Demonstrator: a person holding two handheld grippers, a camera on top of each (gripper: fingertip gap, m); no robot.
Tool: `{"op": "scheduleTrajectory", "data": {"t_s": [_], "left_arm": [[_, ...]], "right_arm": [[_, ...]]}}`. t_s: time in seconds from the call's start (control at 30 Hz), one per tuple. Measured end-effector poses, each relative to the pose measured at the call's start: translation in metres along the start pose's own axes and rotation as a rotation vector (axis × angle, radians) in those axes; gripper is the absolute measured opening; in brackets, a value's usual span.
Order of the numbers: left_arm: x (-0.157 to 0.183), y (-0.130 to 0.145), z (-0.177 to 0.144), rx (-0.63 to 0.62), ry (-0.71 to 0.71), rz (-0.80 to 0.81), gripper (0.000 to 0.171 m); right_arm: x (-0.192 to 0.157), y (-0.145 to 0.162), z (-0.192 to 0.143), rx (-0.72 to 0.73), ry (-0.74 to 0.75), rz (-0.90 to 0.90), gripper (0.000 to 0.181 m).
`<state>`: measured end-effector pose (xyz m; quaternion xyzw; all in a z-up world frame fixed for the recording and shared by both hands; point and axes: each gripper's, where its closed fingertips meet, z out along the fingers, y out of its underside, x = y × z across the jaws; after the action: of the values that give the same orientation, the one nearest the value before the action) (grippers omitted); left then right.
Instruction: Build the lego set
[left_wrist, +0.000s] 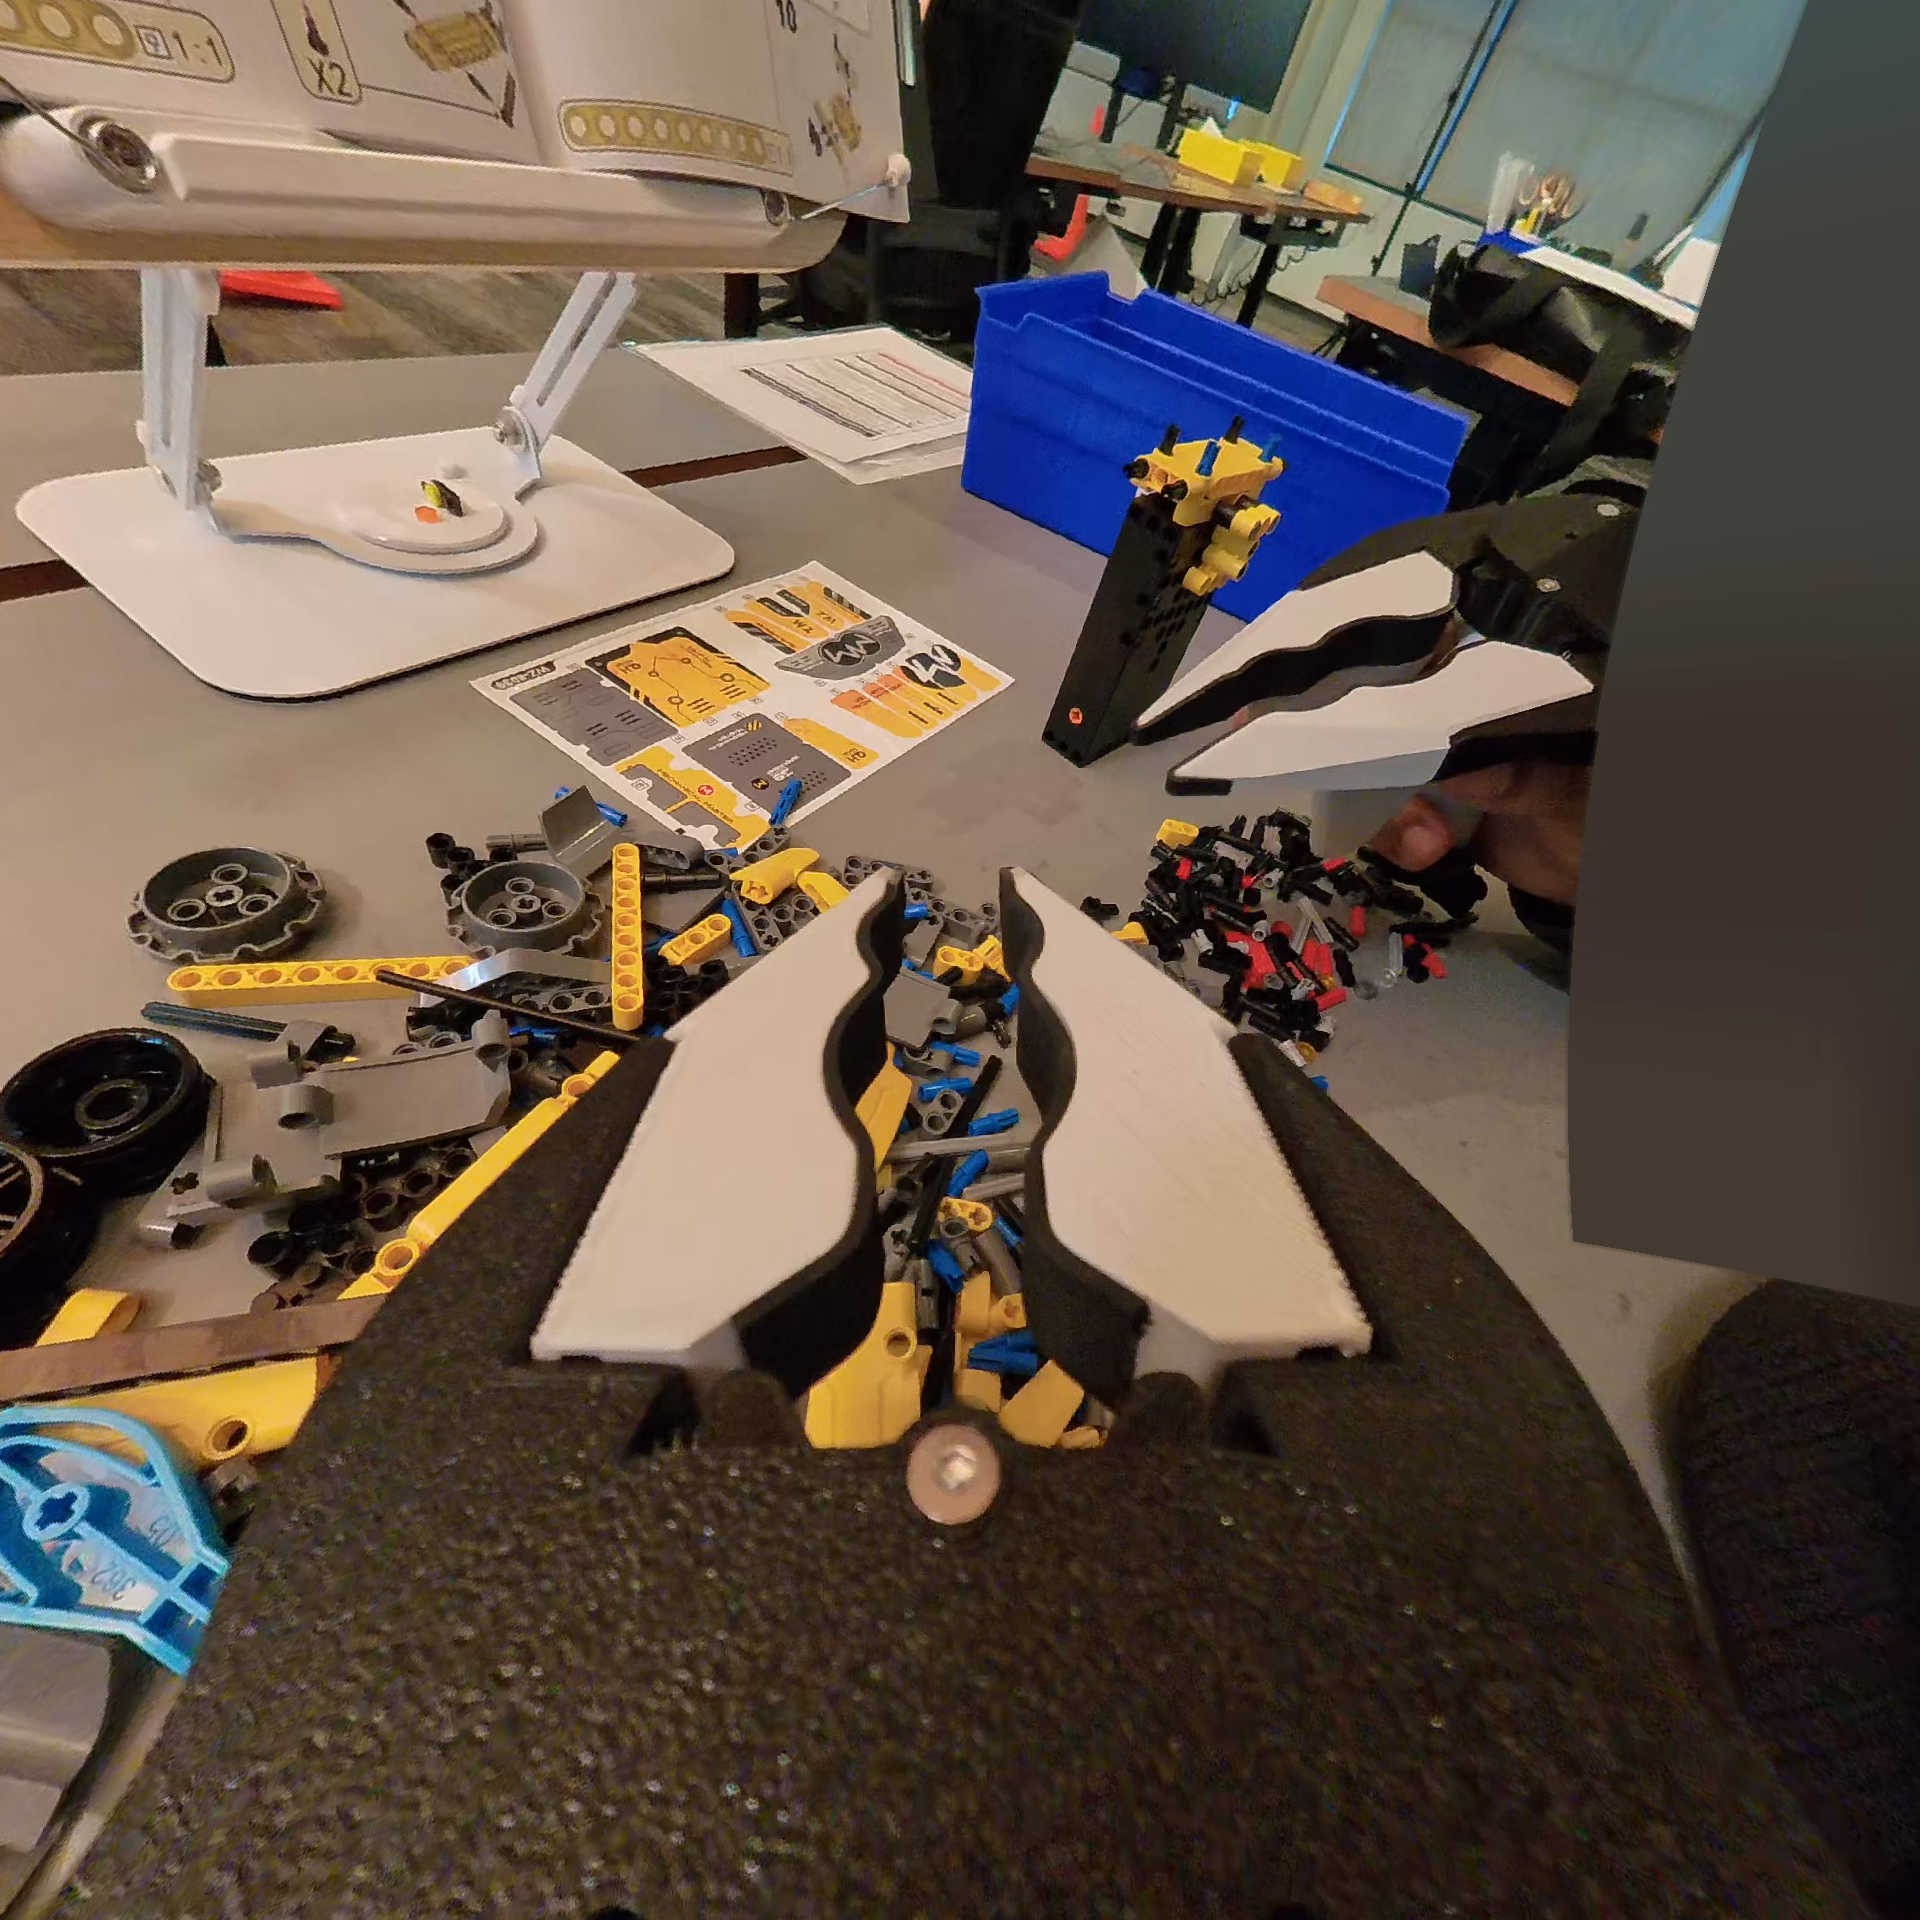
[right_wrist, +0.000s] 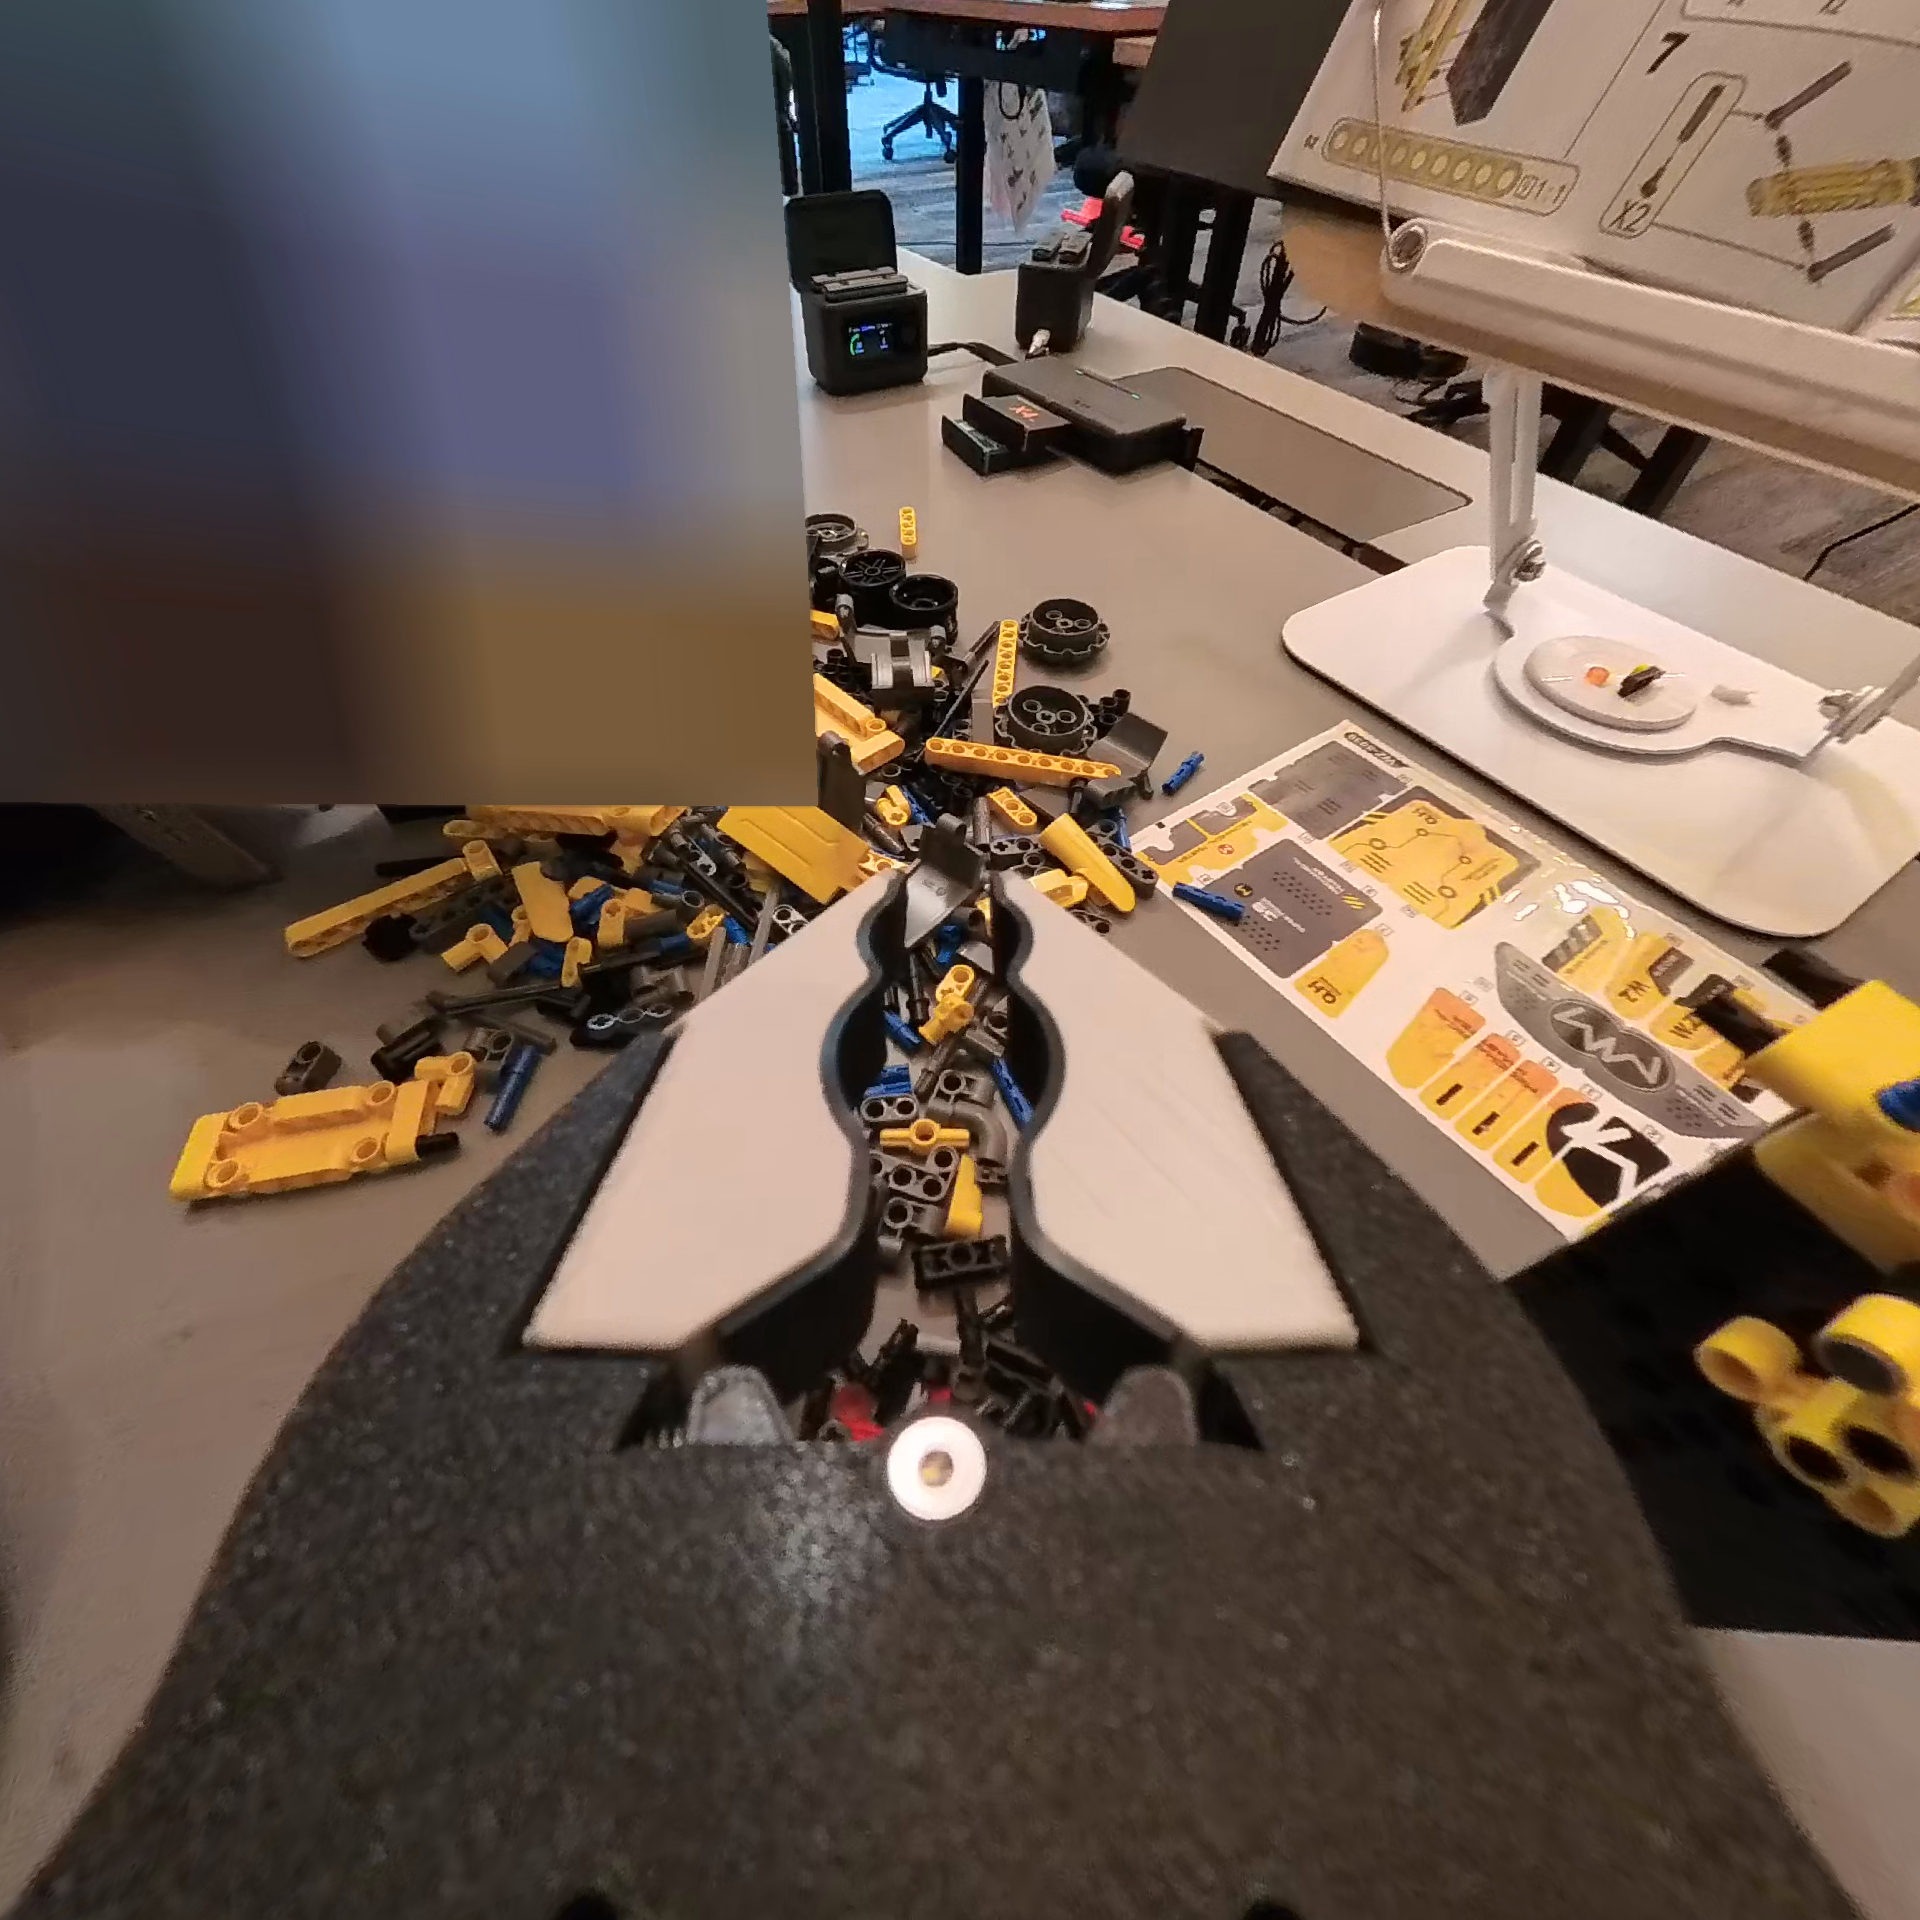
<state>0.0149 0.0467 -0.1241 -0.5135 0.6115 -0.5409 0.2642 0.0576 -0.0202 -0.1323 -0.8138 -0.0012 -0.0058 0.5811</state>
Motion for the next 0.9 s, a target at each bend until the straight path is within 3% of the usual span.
{"op": "scheduleTrajectory", "data": {"t_s": [0.9], "left_arm": [[-0.011,-0.002,-0.002,0.015,-0.048,-0.026,0.018]], "right_arm": [[0.001,0.009,0.006,-0.041,0.003,0.009,0.016]]}}
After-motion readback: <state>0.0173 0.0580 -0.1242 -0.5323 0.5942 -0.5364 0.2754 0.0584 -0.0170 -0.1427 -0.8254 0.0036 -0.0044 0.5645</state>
